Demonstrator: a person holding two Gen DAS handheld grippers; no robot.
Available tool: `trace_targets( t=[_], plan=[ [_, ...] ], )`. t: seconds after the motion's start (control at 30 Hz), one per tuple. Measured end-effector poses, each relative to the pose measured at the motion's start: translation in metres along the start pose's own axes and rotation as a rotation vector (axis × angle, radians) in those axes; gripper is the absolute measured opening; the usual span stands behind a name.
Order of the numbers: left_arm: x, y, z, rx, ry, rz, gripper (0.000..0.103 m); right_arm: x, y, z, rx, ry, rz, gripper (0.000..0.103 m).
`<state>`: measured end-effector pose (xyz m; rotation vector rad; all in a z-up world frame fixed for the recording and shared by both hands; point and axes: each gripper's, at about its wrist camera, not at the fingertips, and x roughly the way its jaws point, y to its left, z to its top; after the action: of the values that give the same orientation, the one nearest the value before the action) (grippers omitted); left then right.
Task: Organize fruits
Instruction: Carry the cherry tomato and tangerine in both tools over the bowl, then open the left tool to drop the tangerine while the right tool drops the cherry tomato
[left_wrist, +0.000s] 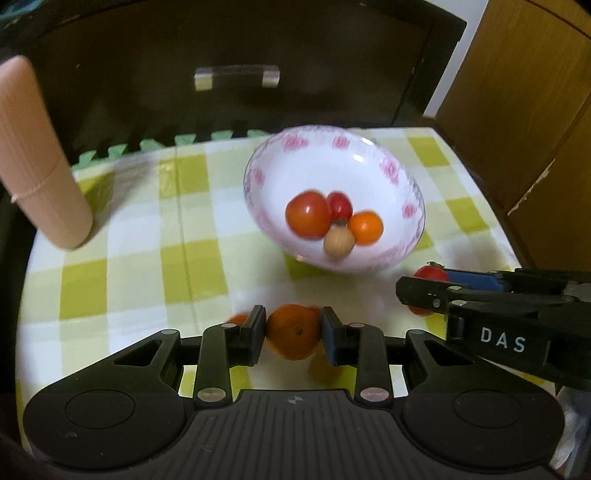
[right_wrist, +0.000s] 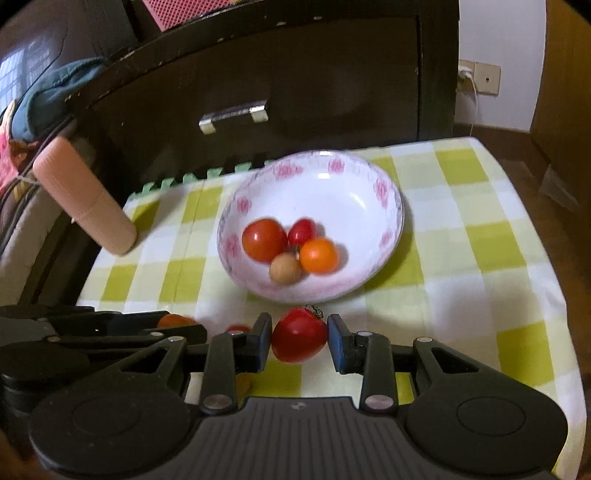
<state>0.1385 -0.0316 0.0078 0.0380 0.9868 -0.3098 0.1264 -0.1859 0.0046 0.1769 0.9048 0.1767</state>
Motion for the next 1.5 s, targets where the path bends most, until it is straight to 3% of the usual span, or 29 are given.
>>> trace_targets(
  t=[0.77,1.17,1.5],
  plan=[
    [0.049,-0.006,0.082,0.033,-0.05,0.017,0.039,0.049,-0.03,0.064,0.046,-0.04,-0.042,0.032],
    [0.072,-0.002,0.088,0.04,-0.034,0.046,0.039,0.072,-0.032,0.071,0.051,-0.033,-0.052,0.032],
    [0.07,0.001,0.087,0.033,-0.033,0.052,0.045,0.074,-0.032,0.07,0.056,-0.036,-0.061,0.032]
  ],
)
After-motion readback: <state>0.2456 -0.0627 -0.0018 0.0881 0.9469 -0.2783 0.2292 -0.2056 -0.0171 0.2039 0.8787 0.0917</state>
